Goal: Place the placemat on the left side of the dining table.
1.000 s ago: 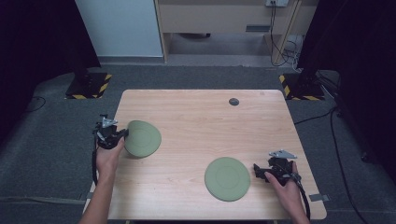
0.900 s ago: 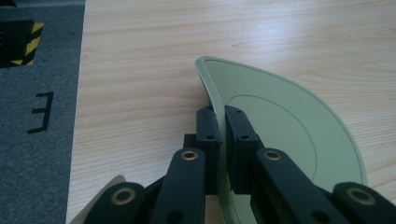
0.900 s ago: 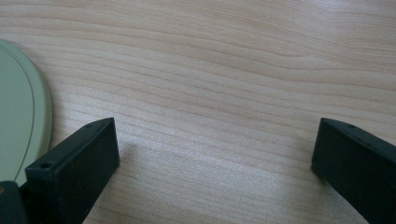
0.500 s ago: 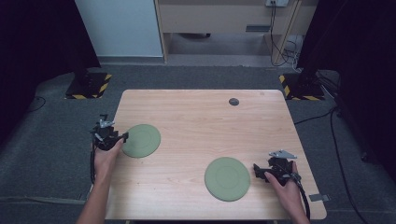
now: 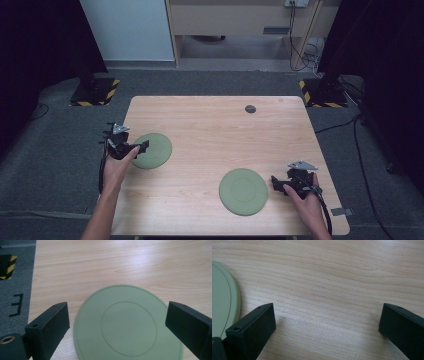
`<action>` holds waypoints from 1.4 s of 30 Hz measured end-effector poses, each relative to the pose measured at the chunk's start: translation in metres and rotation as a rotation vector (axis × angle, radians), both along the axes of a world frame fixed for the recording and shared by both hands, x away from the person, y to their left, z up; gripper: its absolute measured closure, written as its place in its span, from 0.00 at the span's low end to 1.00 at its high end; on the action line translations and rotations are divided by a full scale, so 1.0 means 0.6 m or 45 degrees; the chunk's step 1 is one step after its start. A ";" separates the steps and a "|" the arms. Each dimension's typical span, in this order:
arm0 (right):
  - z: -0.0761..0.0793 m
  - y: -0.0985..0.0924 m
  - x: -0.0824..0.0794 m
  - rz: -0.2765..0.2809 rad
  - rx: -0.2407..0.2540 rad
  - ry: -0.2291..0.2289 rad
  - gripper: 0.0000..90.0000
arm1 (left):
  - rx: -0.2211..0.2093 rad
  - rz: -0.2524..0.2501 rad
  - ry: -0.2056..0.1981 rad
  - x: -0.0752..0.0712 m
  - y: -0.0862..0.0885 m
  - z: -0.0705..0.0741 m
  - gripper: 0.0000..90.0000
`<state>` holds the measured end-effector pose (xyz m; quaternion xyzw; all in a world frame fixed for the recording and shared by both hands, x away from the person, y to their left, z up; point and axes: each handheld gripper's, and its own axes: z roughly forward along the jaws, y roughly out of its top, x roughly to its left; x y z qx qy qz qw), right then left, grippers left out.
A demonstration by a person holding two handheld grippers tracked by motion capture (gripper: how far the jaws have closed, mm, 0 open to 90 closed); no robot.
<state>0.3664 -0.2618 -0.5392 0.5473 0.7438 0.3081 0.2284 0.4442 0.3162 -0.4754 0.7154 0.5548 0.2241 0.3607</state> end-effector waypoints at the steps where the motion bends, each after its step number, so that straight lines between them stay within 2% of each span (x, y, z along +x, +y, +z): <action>1: 0.000 0.000 0.000 0.000 0.000 0.000 0.01 | -0.001 -0.019 0.003 -0.001 -0.004 0.003 0.05; 6: 0.000 0.000 0.000 0.001 0.000 0.000 0.01 | 0.002 -0.107 -0.039 -0.008 -0.028 0.014 0.04; 13: 0.000 0.000 0.000 0.003 0.000 -0.001 0.01 | 0.001 -0.206 -0.041 -0.023 -0.060 0.007 0.03; 21: 0.000 0.000 0.000 0.006 0.000 0.000 0.01 | 0.020 -0.292 -0.024 -0.046 -0.097 -0.016 0.04; 34: 0.000 0.000 0.001 0.010 0.000 0.000 0.01 | 0.001 -0.410 -0.001 -0.073 -0.160 -0.034 0.04; 40: 0.000 0.000 0.001 0.012 0.000 0.000 0.01 | -0.009 -0.495 0.014 -0.090 -0.207 -0.044 0.04; 41: 0.000 0.000 0.001 0.013 -0.001 0.000 0.01 | -0.009 -0.495 0.014 -0.090 -0.207 -0.044 0.04; 42: 0.000 0.000 0.001 0.012 -0.001 0.000 0.01 | -0.008 -0.523 0.020 -0.095 -0.225 -0.049 0.04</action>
